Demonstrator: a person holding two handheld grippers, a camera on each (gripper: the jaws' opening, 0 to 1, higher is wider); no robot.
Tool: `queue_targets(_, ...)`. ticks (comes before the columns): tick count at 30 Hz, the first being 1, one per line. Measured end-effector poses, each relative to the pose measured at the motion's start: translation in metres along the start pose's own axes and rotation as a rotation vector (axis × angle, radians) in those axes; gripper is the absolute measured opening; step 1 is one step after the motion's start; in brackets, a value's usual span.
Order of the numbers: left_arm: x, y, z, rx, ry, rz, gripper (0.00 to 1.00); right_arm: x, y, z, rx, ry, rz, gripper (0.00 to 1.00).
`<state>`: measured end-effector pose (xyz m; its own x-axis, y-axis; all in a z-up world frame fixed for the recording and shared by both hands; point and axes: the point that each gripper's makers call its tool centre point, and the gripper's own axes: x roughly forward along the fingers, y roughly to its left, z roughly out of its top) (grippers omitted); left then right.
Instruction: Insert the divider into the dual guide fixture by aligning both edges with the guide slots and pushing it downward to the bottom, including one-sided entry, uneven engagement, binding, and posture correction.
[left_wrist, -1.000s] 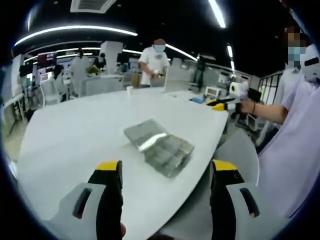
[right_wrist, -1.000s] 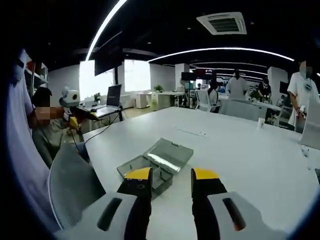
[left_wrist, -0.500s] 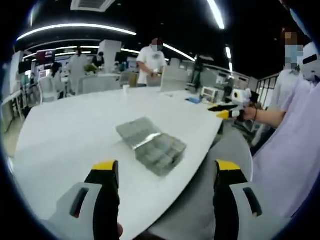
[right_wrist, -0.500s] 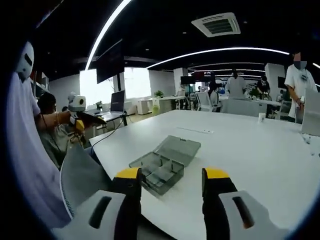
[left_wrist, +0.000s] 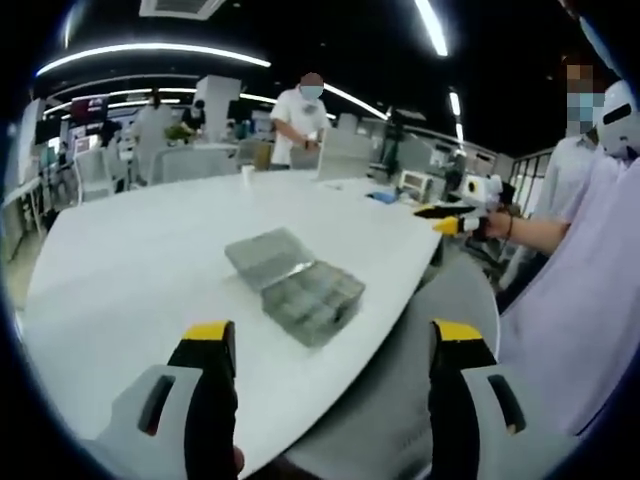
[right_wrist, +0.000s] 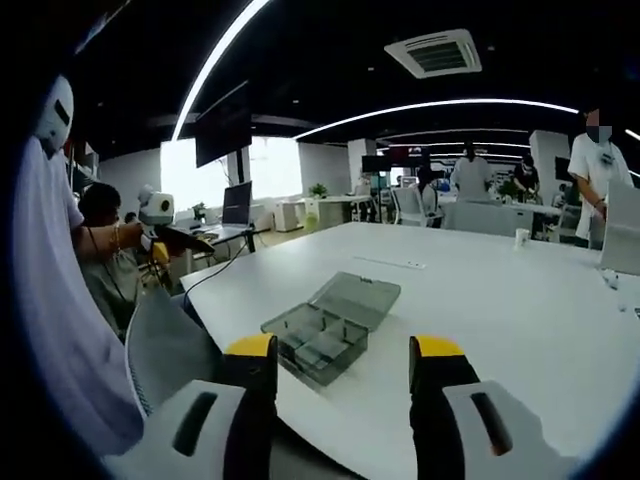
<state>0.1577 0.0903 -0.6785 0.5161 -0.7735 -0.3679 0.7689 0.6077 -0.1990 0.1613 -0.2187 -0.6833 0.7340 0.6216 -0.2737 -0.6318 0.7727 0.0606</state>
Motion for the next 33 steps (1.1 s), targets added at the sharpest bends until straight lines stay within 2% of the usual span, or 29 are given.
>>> queue_targets(8, -0.004, -0.001, -0.007, -0.013, 0.002, 0.013, 0.78, 0.002, 0.001, -0.005, -0.007, 0.016, 0.007, 0.50)
queue_targets(26, -0.009, 0.004, -0.010, -0.026, -0.008, 0.035, 0.79, 0.007, -0.002, -0.009, 0.002, 0.027, 0.004, 0.52)
queue_targets(33, -0.009, 0.010, -0.006, -0.023, -0.015, 0.040, 0.79, 0.010, -0.004, -0.008, 0.001, 0.029, 0.004, 0.51)
